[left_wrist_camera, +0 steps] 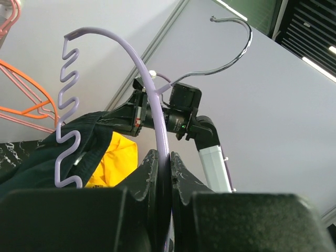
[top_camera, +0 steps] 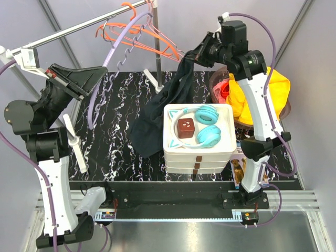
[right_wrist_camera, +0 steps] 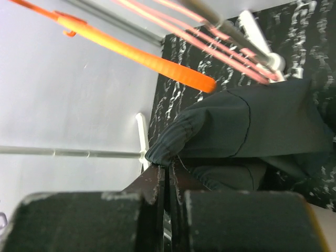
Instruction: Remove the shorts from the hanger
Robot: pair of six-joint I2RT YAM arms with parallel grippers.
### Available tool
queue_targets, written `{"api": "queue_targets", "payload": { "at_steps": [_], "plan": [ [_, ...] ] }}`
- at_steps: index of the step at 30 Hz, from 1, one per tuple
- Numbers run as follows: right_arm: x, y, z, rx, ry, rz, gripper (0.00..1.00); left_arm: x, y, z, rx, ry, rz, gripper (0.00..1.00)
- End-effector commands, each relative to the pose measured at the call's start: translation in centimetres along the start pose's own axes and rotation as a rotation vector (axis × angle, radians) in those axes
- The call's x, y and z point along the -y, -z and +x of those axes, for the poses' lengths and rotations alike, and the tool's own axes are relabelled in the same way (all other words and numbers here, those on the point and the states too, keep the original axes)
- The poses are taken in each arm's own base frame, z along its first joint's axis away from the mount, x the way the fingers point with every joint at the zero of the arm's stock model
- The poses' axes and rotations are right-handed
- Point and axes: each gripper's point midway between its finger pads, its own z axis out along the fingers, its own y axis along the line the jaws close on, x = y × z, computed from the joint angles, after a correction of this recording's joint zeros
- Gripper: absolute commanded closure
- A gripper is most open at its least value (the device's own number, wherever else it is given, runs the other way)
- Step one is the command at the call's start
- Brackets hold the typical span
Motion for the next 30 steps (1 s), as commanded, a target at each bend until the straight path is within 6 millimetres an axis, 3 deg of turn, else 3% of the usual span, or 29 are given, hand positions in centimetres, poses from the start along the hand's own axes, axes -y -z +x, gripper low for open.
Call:
{"api": "queue_targets", "payload": {
  "at_steps": [1,5,9,11,18,22,28,30],
  "plan": [
    [-3.0,7.4,-3.6,0.183,0.058,-0.024,1.00,1.7,0.3,-0.9,0.038,-0.086,0.006,1.00],
    [-0.1,9.9,-4.6,0.246,0.180,0.124,1.00,2.2,0.4,-1.0,0.024,-0.105,-0.006,1.00],
    [3.9,12.1,-4.9,0.279,0.265,0.322,1.00,1.2,0.8,-0.8,0.024,-0.087,-0.083,1.00],
    [4.6,13.7,-6.0,0.330,0.289,0.374,1.00,1.4,1.1,-0.8,0.042,-0.089,-0.099,1.00],
    [3.2,18.7,-10.9,0.568,0.360,0.452,1.00,-0.5,2.3,-1.3,0.136,-0.031,-0.233,1.00],
    [1.5,21.0,-14.0,0.739,0.358,0.443,1.00,-0.4,2.5,-1.1,0.126,-0.010,-0.240,1.00],
    [-1.8,26.3,-19.2,1.058,0.349,0.424,1.00,-0.6,2.7,-0.1,0.085,0.018,-0.254,1.00],
    [-1.9,27.5,-20.4,1.129,0.382,0.479,1.00,-0.5,2.9,0.1,0.079,0.014,-0.255,1.00]
  ]
}}
